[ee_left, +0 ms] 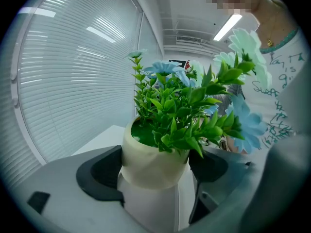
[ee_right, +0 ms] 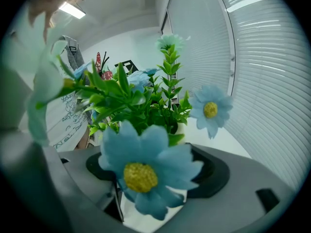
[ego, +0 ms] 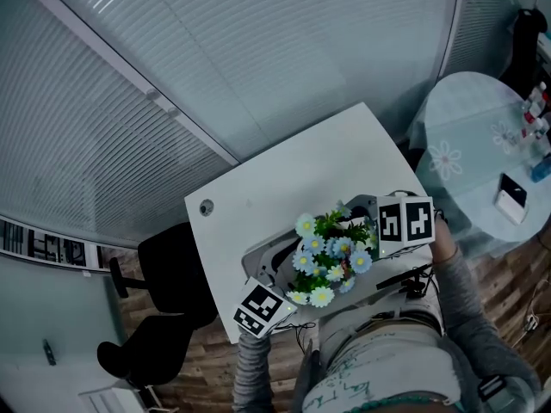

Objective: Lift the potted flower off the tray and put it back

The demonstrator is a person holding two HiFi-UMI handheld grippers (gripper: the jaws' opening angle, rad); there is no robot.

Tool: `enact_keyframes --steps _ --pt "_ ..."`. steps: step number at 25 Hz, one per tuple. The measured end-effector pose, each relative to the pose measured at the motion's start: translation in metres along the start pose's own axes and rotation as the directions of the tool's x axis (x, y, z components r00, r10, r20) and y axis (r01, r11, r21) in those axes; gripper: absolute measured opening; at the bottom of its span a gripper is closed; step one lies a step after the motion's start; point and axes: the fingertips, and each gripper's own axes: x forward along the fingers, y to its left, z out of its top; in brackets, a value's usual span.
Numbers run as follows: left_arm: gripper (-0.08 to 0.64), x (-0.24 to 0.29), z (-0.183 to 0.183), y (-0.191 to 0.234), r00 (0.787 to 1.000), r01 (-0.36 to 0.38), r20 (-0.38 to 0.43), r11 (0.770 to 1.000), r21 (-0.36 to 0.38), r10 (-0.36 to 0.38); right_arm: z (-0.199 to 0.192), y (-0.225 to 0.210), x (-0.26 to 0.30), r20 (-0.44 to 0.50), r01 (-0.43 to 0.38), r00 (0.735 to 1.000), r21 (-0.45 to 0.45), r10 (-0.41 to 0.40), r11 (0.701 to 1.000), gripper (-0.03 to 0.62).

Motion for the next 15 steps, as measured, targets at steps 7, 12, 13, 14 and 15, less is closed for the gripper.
enact_keyframes --steps 7,12,13,14,15 --pt "0.437 0.022 0.010 -0.019 1.000 -0.026 -0.004 1.000 -0.005 0.026 -0.017 0.012 -0.020 -0.022 -0.019 1.000 -0.015 0.019 1.000 0.367" --pt "0.437 0.034 0.015 -0.031 1.000 -0.014 0.002 1.000 -0.001 0.014 -0.028 0.020 -0.032 -0.031 -0.008 0.999 -0.011 0.008 1.000 0.367" --pt "0.437 0.035 0.015 -0.032 1.000 -0.007 0.001 1.000 0.000 0.007 -0.029 0.021 -0.033 -0.030 -0.005 1.000 -0.005 0.005 1.000 0.367" --pt "0.437 0.036 0.016 -0.034 1.000 0.001 -0.001 1.000 0.003 -0.001 -0.030 0.022 -0.034 -0.030 0.000 1.000 0.001 0.001 1.000 0.367" --pt "0.437 0.037 0.016 -0.034 1.000 0.008 -0.004 1.000 0.008 -0.008 -0.032 0.023 -0.035 -0.029 0.005 1.000 0.007 -0.005 1.000 0.367"
